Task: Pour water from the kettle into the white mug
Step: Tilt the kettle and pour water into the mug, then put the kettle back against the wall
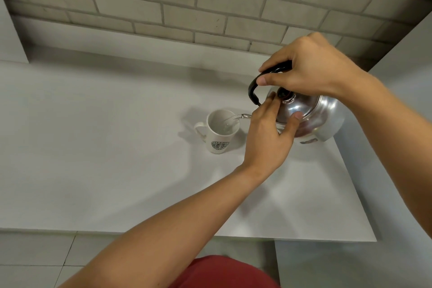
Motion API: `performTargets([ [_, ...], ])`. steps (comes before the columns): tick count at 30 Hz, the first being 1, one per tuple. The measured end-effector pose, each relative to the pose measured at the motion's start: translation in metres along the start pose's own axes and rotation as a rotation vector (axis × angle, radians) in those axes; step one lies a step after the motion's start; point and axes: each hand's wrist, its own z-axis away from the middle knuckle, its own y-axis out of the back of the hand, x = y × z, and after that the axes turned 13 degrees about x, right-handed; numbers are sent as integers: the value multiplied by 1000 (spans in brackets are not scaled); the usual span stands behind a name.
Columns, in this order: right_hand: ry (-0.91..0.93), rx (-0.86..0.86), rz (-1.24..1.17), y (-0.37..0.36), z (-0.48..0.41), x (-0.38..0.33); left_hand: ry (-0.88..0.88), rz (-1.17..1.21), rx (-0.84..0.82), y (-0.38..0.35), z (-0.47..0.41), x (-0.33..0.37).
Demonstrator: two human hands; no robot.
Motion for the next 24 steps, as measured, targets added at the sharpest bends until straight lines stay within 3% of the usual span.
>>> performTargets([
  [6,-127,136,-121,-10,28,17,7,-209,-225,9,3,-4],
  [16,-405,401,-367,-34,86,48,-154,-331,-388,18,1,-5],
  [22,-553,589,-607,-37,110,54,-224,-161,-220,35,-31,2],
  [24,-579,623,-659,-38,114,52,-190,-146,-239,37,-48,8],
])
